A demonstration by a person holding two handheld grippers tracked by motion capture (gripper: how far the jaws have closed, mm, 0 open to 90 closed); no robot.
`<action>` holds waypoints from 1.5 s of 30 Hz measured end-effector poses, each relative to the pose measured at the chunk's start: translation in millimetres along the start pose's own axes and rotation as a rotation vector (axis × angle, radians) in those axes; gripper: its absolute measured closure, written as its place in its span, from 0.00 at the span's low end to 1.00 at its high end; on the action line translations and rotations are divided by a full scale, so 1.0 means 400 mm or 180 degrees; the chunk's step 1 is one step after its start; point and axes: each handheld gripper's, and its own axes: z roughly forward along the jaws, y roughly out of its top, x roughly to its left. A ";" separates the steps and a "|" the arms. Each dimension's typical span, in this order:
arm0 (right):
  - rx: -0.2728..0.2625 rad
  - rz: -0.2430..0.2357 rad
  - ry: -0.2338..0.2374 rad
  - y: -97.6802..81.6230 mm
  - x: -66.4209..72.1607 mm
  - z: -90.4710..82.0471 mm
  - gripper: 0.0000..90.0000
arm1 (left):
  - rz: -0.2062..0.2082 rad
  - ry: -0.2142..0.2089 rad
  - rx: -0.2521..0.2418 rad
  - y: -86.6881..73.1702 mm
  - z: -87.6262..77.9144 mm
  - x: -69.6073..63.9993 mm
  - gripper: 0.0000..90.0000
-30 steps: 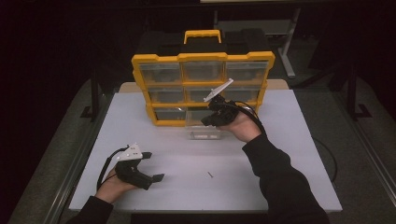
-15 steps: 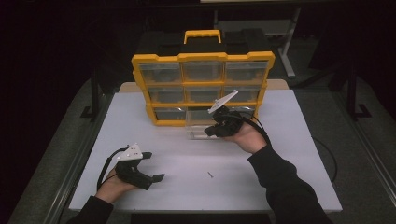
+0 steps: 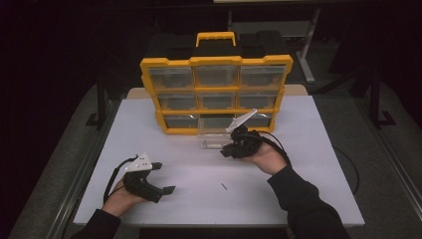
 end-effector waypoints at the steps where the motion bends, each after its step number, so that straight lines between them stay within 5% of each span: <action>1: 0.0013 -0.0006 0.0006 -0.005 0.001 0.003 0.83 | -0.0007 0.0001 -0.0004 0.000 0.000 0.000 0.00; 21: 0.0147 -0.0053 0.0088 -0.077 0.043 0.043 0.75 | -0.0006 -0.0001 -0.0005 0.000 -0.002 0.000 0.00; 45: 0.0411 -0.0159 0.0247 -0.122 0.101 0.100 0.80 | 0.0002 0.0001 -0.0001 0.000 -0.002 -0.001 0.00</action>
